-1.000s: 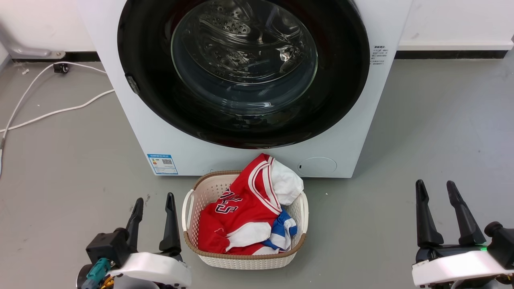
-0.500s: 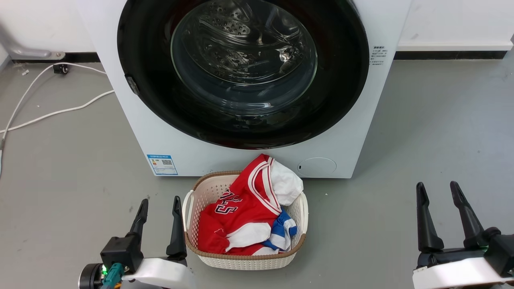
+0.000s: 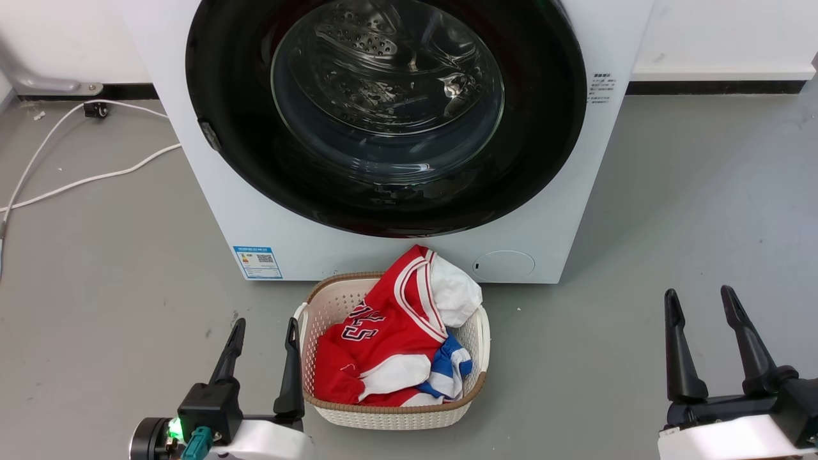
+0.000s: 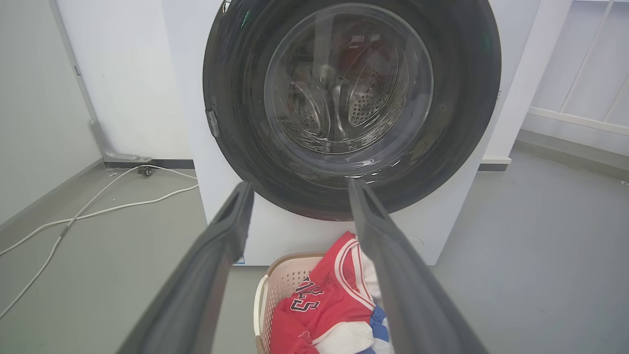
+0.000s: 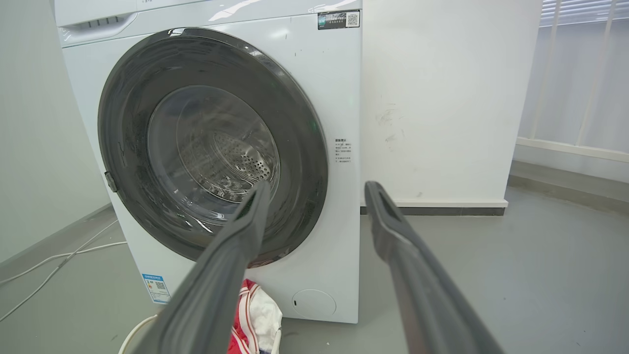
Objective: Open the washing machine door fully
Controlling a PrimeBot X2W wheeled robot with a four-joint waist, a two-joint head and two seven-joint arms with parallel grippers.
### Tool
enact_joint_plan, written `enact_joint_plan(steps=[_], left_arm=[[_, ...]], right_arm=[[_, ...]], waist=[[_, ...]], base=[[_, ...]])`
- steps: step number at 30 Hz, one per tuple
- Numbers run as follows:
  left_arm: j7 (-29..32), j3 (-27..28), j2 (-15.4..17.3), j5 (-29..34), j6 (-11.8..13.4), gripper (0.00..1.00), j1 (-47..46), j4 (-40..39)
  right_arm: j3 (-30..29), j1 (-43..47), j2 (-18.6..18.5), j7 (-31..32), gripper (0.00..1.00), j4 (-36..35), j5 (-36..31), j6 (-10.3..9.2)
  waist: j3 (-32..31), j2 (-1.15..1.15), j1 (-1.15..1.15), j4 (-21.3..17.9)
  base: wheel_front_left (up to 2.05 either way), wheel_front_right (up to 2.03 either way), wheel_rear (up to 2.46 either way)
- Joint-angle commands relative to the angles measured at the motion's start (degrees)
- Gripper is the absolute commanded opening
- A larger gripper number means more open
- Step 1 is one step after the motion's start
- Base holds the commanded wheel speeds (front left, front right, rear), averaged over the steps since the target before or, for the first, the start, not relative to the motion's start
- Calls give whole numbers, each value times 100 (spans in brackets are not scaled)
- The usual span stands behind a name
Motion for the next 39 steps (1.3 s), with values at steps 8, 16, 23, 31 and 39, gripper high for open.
enact_joint_plan(steps=[8,16,23,31,39], left_arm=[[-114,29,-23,311,23,100,20,14],[-115,78,-35,267,42,100,43,27],[-115,79,-36,283,94,100,46,52],[-113,54,-37,308,156,100,30,77],[-109,42,-37,302,203,100,24,93]], right_arm=[[36,85,-7,-115,100,-27,-147,-2],[-22,75,-6,-110,100,163,133,-1],[23,81,-4,-110,100,222,121,-2],[51,75,-4,-110,100,244,79,-2],[88,70,-4,-110,100,269,40,-2]], waist=[[4,0,0,10],[-3,0,0,16],[8,0,0,15],[2,0,0,18],[-19,0,0,16]], base=[[0,0,0],[0,0,0],[0,0,0],[0,0,0],[0,0,0]])
